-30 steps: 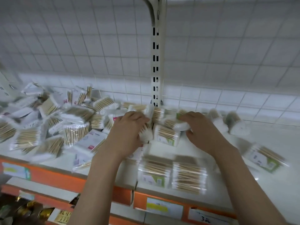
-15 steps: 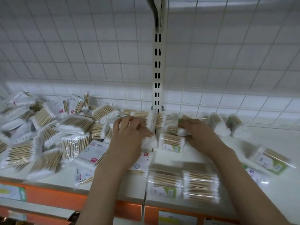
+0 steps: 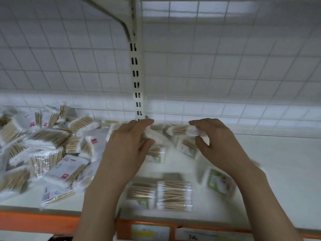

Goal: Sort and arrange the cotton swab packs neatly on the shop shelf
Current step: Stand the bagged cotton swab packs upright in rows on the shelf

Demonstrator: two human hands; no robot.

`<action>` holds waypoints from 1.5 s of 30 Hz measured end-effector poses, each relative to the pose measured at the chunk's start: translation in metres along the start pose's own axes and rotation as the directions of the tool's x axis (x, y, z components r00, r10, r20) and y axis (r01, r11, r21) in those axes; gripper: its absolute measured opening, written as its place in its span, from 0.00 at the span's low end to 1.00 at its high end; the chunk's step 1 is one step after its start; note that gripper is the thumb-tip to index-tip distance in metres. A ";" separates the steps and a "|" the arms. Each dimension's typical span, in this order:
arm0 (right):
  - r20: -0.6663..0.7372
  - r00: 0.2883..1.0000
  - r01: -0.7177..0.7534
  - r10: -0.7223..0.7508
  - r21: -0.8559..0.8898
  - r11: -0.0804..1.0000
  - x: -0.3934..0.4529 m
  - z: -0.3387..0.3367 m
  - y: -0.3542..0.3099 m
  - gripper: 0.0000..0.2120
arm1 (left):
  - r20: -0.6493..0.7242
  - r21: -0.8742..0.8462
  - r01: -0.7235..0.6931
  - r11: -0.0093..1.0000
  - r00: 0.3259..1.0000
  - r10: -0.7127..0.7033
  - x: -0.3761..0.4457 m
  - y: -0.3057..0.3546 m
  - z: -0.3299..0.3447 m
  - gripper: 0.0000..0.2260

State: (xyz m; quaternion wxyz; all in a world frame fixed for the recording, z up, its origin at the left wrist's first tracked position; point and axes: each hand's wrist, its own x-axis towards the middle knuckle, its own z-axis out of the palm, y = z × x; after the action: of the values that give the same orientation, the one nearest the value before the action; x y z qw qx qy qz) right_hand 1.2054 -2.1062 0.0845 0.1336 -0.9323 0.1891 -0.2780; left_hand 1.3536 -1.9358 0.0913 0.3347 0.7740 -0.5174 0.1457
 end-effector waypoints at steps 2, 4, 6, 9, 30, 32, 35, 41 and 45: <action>-0.024 1.000 -0.020 0.020 0.021 1.000 -0.016 -0.020 0.014 0.20 | -0.002 -0.042 0.000 0.999 1.000 0.000 0.002 0.026 0.014 0.16; -0.045 0.998 -0.038 0.040 0.036 0.999 -0.035 -0.040 0.031 0.19 | -0.013 -0.053 0.001 0.999 1.000 -0.002 0.003 0.056 0.029 0.12; -0.062 0.996 -0.061 0.064 0.048 0.997 -0.056 -0.061 0.052 0.19 | -0.035 -0.064 0.015 0.998 0.999 -0.018 0.004 0.089 0.045 0.11; -0.095 0.989 -0.114 0.117 0.032 0.993 -0.086 -0.093 0.088 0.19 | -0.012 -0.132 0.060 0.989 0.998 -0.062 0.003 0.135 0.070 0.10; -0.039 0.984 -0.171 0.171 0.000 0.985 -0.161 -0.123 0.169 0.19 | -0.086 -0.178 0.039 0.983 0.995 -0.055 -0.014 0.224 0.131 0.14; -0.023 0.985 -0.173 0.173 -0.009 0.985 -0.161 -0.119 0.168 0.19 | -0.093 -0.201 0.021 0.979 0.995 -0.040 -0.012 0.223 0.133 0.14; -0.010 0.980 -0.200 0.200 -0.026 0.980 -0.162 -0.117 0.168 0.18 | -0.100 -0.243 -0.024 0.970 0.995 0.000 -0.009 0.222 0.138 0.14; -0.015 0.964 -0.267 0.267 -0.081 0.960 -0.168 -0.129 0.182 0.19 | -0.069 -0.284 -0.008 0.959 0.998 -0.012 -0.001 0.227 0.151 0.14; -0.034 0.947 -0.322 0.320 -0.109 0.941 -0.174 -0.143 0.200 0.20 | -0.046 -0.299 -0.049 0.953 0.998 0.037 0.011 0.240 0.167 0.14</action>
State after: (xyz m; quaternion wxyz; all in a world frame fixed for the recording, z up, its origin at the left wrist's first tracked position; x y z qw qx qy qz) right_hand 0.9338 -2.2309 0.0484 0.1227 -0.8928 0.3549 -0.2488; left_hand 1.1224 -2.1130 0.0628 0.4552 0.6996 -0.5436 0.0881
